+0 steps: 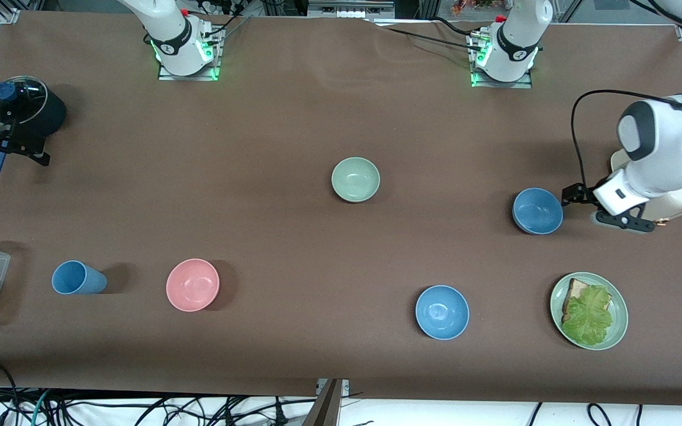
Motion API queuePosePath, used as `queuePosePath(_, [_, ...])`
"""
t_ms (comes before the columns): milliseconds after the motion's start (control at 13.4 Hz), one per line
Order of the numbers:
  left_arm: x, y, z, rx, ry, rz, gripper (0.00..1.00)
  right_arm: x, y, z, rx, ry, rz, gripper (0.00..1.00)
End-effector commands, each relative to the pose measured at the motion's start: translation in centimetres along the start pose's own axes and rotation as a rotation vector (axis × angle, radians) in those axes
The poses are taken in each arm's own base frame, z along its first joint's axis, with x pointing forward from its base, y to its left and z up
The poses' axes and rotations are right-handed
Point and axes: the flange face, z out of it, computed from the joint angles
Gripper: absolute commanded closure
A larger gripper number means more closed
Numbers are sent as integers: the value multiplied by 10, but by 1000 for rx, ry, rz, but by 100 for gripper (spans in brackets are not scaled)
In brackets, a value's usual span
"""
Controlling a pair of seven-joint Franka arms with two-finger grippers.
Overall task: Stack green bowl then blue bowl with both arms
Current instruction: 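Lower the left gripper and close it on the blue bowl's rim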
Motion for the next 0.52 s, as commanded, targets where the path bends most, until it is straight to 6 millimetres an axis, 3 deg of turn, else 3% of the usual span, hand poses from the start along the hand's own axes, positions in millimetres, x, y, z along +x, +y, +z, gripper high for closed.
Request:
queuePosePath(0, [-5,-1,48,29,46,125,0,-12,4,-6,-10,-12,-35,0])
queuePosePath(223, [-4,-1,69,33,61,122,1,-15,2,-9,-7,-15,-41,0])
queuePosePath(297, [-4,-1,72,32,60,122,11,-16,3,-8,-6,-22,-40,0])
queuePosePath(446, [-5,0,75,26,57,117,63,-15,-1,-8,-5,-38,-46,0])
